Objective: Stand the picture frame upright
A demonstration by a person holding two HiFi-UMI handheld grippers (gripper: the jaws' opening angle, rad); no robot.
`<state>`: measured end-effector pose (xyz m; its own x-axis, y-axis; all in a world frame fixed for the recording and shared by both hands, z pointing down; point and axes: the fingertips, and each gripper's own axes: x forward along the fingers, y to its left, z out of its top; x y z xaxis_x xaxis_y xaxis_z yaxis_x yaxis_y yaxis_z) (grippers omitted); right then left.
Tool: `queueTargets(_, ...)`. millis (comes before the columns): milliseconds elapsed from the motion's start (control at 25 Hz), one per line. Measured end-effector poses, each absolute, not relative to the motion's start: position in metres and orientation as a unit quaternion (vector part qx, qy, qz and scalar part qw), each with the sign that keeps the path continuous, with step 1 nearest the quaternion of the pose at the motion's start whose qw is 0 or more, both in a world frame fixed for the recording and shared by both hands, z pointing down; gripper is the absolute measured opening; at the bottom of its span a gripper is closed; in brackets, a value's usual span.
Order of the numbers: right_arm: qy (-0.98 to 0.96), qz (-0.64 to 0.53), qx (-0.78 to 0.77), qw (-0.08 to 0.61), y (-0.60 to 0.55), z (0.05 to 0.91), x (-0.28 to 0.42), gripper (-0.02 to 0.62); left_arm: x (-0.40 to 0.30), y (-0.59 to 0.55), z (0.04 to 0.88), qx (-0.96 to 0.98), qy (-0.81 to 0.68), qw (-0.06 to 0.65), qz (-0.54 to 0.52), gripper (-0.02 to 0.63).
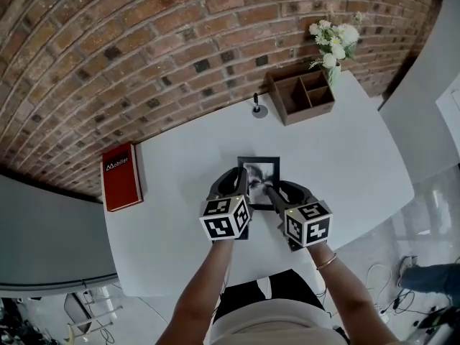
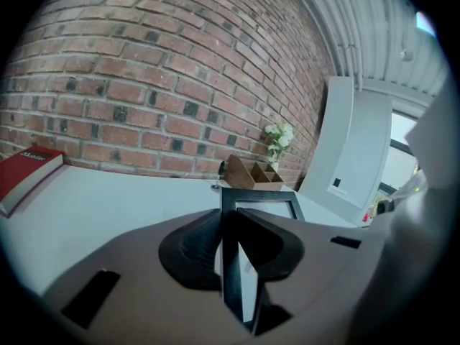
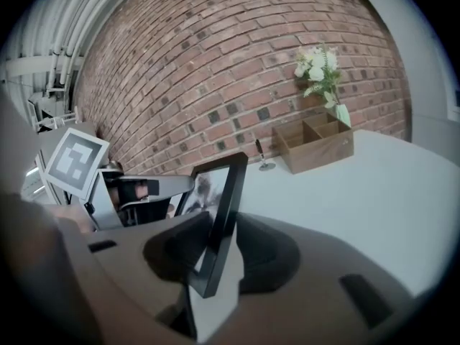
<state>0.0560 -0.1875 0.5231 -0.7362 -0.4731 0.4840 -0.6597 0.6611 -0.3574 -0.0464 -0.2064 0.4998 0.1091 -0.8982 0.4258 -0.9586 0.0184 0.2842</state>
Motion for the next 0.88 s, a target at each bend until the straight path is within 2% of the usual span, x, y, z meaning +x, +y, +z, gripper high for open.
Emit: queueTargets(880, -0.961, 0.143, 0.172, 0.163, -0.167, 0.46, -0.034, 0.112, -0.134, -0.144, 0.429, 0.588, -0.788, 0.184, -0.001, 0.061)
